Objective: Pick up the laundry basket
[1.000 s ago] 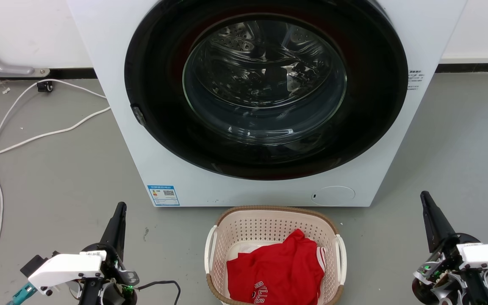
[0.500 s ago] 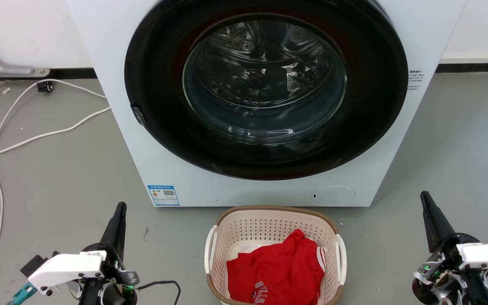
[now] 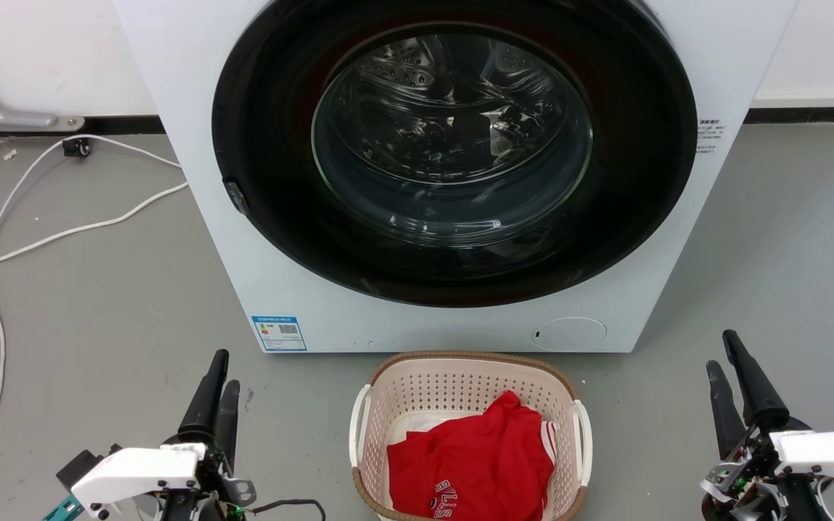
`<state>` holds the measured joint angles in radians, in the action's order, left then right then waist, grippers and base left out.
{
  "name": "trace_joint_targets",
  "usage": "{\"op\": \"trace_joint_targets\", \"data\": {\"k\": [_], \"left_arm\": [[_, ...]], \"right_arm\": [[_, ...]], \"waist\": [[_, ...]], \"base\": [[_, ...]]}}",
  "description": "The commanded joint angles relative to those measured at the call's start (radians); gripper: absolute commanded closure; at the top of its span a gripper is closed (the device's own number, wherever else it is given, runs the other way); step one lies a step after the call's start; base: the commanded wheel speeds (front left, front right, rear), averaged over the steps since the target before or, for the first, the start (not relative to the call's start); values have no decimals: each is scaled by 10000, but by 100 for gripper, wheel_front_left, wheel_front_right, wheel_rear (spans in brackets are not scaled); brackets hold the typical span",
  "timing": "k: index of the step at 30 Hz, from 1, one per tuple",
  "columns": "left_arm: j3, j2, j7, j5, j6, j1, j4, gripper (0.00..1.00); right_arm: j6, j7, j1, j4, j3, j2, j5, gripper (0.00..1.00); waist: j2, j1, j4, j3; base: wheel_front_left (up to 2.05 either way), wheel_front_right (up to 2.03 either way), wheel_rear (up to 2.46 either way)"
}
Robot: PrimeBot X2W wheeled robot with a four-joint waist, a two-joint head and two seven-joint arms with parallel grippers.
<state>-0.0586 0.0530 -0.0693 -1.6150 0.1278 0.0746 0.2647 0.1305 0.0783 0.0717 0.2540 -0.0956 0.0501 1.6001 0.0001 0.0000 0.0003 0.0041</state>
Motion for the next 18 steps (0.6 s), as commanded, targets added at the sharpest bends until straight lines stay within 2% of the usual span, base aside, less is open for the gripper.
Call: {"op": "trace_joint_targets", "data": {"k": [1, 6, 18], "left_arm": [[111, 48, 115, 199, 9, 252, -226, 0], [256, 44, 344, 1059, 11, 262, -269, 0], [868, 35, 847, 3932, -326, 315, -622, 0]], "right_arm": [[0, -120, 105, -243, 73, 63, -178, 0], [0, -371, 59, -367, 115, 154, -1001, 0], [1, -886, -37, -823, 124, 129, -4399, 0]], "waist": [[-1, 0, 4, 3], [-1, 0, 16, 11], [-1, 0, 22, 4]], "base": [[0, 0, 0], [0, 0, 0], [0, 0, 0]]}}
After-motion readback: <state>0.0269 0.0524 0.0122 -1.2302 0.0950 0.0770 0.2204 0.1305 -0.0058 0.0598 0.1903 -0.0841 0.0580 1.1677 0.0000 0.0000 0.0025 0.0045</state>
